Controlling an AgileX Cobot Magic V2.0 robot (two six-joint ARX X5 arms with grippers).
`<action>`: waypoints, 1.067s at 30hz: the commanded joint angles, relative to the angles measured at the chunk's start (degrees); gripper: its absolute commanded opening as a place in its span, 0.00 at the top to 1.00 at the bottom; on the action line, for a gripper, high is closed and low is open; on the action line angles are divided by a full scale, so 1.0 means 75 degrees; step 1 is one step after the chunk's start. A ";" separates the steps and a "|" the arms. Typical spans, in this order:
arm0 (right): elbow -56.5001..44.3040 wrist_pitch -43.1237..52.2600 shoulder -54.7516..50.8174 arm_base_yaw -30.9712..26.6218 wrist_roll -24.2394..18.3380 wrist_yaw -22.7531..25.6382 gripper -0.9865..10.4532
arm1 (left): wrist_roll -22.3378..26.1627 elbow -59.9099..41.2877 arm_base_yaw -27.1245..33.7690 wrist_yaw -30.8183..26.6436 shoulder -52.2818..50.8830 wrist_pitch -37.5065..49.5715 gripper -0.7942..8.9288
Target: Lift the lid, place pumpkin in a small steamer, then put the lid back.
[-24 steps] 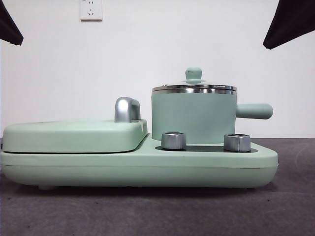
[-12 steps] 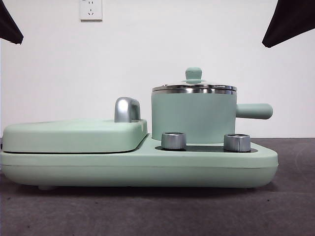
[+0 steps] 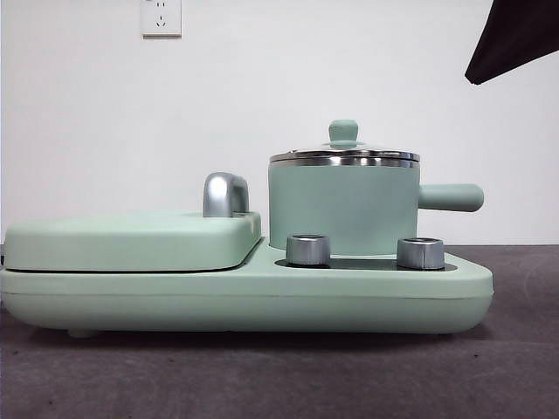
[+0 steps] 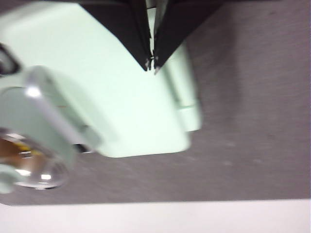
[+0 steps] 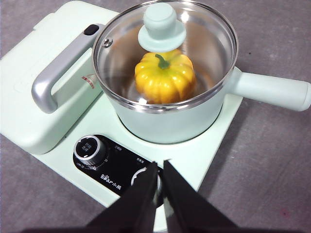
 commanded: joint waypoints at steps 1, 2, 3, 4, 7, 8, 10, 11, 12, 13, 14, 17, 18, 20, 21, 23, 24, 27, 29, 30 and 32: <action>0.0044 0.0079 0.0023 0.0044 -0.0061 -0.0003 0.90 | 0.0361 -0.0833 0.0358 -0.0041 -0.0676 0.0562 0.91; 0.0044 0.0079 0.0023 0.0044 -0.0061 -0.0003 0.90 | 0.0393 -0.1247 0.0484 -0.0044 -0.1014 0.0787 0.91; 0.0044 0.0079 0.0023 0.0044 -0.0061 -0.0003 0.90 | 0.0399 -0.1553 0.0554 -0.0050 -0.1268 0.0935 0.91; 0.0044 0.0079 0.0023 0.0044 -0.0061 -0.0003 0.90 | 0.0388 -0.1839 0.0618 -0.0070 -0.1518 0.1052 0.91; 0.0044 0.0079 0.0023 0.0044 -0.0061 -0.0003 0.90 | 0.0289 -0.2699 0.0799 -0.0082 -0.2238 0.1393 0.91; 0.0044 0.0079 0.0023 0.0044 -0.0061 -0.0003 0.90 | 0.0213 -0.2949 0.0868 -0.0087 -0.2486 0.1396 0.91; 0.0044 0.0079 0.0023 0.0044 -0.0061 -0.0003 0.90 | 0.0154 -0.3261 0.0976 -0.0105 -0.2804 0.1399 0.91; 0.0044 0.0079 0.0023 0.0044 -0.0061 -0.0003 0.90 | 0.0143 -0.3410 0.1032 -0.0146 -0.2975 0.1396 0.91; 0.0044 0.0079 0.0023 0.0044 -0.0061 -0.0003 0.90 | 0.0137 -0.3494 0.1064 -0.0189 -0.3083 0.1396 0.91; 0.0044 0.0076 0.0023 0.0044 -0.0061 -0.0003 0.90 | 0.0122 -0.3561 0.1087 -0.0227 -0.3185 0.1393 0.91; 0.0047 0.0079 0.0023 0.0044 -0.0061 -0.0003 0.90 | 0.0108 -0.3622 0.1119 -0.0341 -0.3305 0.1402 0.91; 0.0047 0.0090 0.0023 0.0044 -0.0061 -0.0003 0.90 | 0.0099 -0.3628 0.1134 -0.0781 -0.3296 0.1527 0.91; 0.0047 0.0099 0.0023 0.0044 -0.0061 -0.0003 0.90 | 0.0096 -0.3628 0.1134 -0.0944 -0.3296 0.1553 0.91; 0.0047 0.0117 0.0023 0.0044 -0.0061 -0.0003 0.90 | 0.0099 -0.3628 0.1134 -0.1105 -0.3296 0.1585 0.91; 0.0047 0.0122 0.0023 0.0044 -0.0061 -0.0003 0.90 | 0.0085 -0.3628 0.1131 -0.1102 -0.3296 0.1556 0.91; 0.0047 0.0131 0.0023 0.0044 -0.0061 -0.0003 0.90 | -0.0020 -0.3628 0.1131 -0.1102 -0.3296 0.1524 0.91; 0.0047 0.0131 0.0023 0.0044 -0.0061 -0.0003 0.90 | -0.0020 -0.3628 0.1131 -0.1102 -0.3296 0.1550 0.91; 0.0047 0.0131 0.0023 0.0044 -0.0061 -0.0003 0.90 | -0.0020 -0.3622 0.1131 -0.1102 -0.3293 0.1585 0.91; 0.0047 0.0131 0.0023 0.0044 -0.0061 -0.0003 0.90 | -0.0020 -0.3622 0.1131 -0.1102 -0.3293 0.1582 0.91; 0.0047 0.0131 0.0023 0.0044 -0.0061 -0.0003 0.90 | -0.0020 -0.3622 0.1131 -0.1102 -0.3293 0.1582 0.91; 0.0047 0.0131 0.0023 0.0044 -0.0061 -0.0003 0.90 | -0.0020 -0.3622 0.1131 -0.1102 -0.3296 0.1582 0.91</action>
